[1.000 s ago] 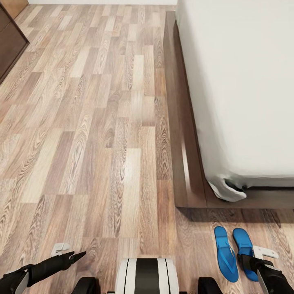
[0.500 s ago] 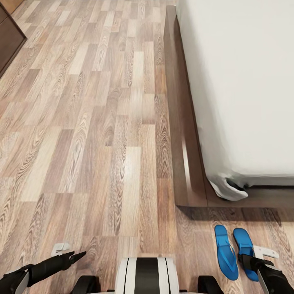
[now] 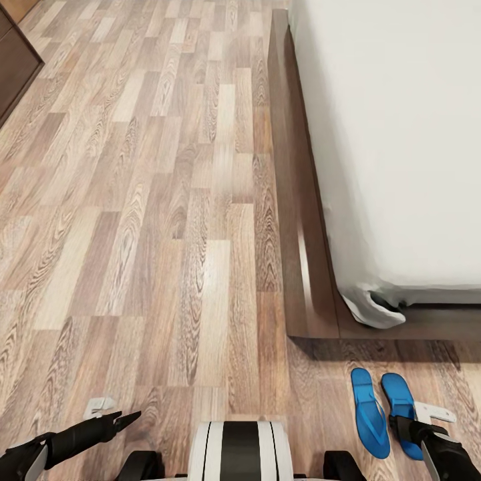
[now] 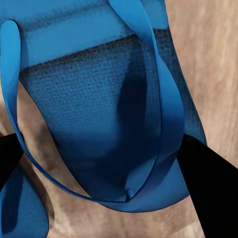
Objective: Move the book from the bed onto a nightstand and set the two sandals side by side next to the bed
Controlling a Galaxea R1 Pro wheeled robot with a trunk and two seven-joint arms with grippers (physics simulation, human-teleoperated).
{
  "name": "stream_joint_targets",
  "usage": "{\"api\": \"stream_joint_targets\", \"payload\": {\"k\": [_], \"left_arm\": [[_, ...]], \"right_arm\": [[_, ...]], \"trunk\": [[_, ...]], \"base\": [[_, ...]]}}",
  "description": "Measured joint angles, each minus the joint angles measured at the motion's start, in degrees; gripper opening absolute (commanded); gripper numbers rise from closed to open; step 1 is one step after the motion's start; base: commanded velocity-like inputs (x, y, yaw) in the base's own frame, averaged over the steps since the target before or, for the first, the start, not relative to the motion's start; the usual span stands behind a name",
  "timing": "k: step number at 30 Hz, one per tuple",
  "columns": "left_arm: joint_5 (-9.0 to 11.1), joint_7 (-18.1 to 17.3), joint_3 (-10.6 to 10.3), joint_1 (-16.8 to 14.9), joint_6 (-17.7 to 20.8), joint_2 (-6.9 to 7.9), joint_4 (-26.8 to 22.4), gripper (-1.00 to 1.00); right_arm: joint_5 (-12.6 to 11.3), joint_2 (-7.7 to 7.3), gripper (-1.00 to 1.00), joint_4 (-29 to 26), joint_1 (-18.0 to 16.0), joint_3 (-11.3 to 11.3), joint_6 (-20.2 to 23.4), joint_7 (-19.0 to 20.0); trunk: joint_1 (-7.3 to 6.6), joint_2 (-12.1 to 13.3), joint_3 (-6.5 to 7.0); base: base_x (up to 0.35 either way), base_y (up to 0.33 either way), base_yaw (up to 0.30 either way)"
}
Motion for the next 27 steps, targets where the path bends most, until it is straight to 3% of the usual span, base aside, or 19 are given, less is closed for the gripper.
{"api": "stream_joint_targets", "payload": {"k": [10,24,27], "left_arm": [[-0.06,-0.24,-0.06,0.0,0.12,0.0,0.0,1.0],[0.0,-0.28,-0.01,0.0,0.08,0.0,0.0,1.0],[-0.01,-0.22,-0.07,0.0,0.14,0.0,0.0,1.0]], "right_arm": [[0.0,0.03,-1.0,0.0,0.0,0.0,0.0,0.0],[0.0,0.0,-1.0,0.0,0.0,0.0,0.0,0.0],[0.0,0.0,-1.0,0.01,0.0,0.0,0.0,0.0]], "trunk": [[-0.08,0.04,0.66],[-0.08,0.04,0.67],[0.0,0.0,0.01]], "base": [[0.0,0.0,0.0],[0.0,0.0,0.0],[0.0,0.0,0.0]]}}
